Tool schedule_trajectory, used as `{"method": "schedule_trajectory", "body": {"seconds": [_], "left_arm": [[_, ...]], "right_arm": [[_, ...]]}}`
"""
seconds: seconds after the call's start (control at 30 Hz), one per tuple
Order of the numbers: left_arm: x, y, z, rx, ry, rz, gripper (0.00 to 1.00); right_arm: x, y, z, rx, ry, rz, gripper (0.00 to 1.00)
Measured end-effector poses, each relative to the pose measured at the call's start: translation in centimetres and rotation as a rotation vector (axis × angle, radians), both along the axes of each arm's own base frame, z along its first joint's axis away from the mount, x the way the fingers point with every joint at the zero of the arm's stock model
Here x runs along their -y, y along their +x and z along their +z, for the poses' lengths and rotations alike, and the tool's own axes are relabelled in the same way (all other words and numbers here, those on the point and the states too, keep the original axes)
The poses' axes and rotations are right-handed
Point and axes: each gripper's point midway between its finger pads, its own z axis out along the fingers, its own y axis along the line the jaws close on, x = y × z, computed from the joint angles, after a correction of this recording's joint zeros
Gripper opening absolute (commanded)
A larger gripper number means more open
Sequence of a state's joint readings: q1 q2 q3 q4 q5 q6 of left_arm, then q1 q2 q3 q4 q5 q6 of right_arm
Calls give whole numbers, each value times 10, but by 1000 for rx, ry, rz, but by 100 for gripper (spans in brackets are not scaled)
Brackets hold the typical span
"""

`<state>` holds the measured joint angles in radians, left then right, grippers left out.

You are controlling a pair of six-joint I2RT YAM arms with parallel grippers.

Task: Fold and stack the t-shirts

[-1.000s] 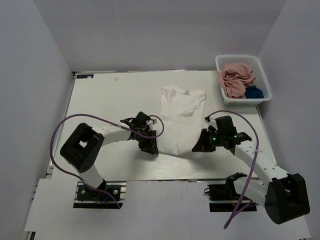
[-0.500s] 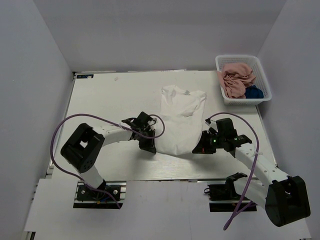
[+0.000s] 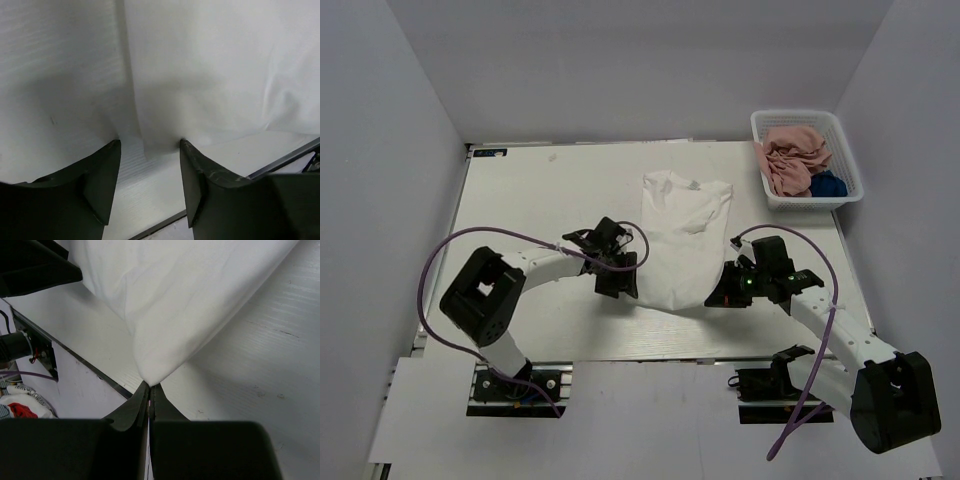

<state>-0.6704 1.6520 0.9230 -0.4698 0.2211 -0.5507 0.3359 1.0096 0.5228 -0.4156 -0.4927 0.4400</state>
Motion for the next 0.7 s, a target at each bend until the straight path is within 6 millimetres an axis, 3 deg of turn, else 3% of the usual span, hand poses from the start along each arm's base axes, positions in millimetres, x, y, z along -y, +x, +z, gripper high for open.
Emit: {"method": "schedule_trajectory", "body": {"seconds": [0.07,0.1,0.17,0.2,0.4,0.7], "left_arm": [[5,4,-1,1,-11,-7,50],[8,6,-2,1,-21,-13,31],[12,6,-5,-1,-34,-24,7],[14,4,-7,-10,-41,-39,0],[9,-5,2,-18,-37,-46,0],[2,-41,66,-33,-134,-97,0]], "right_arm": [[0,0,0,0,0,0,0],[0,0,0,0,0,0,0],[0,0,0,0,0,0,0],[0,0,0,0,1,0,0],[0,-2,1,-3,1,4,0],[5,-20,35,56,28,10,0]]}}
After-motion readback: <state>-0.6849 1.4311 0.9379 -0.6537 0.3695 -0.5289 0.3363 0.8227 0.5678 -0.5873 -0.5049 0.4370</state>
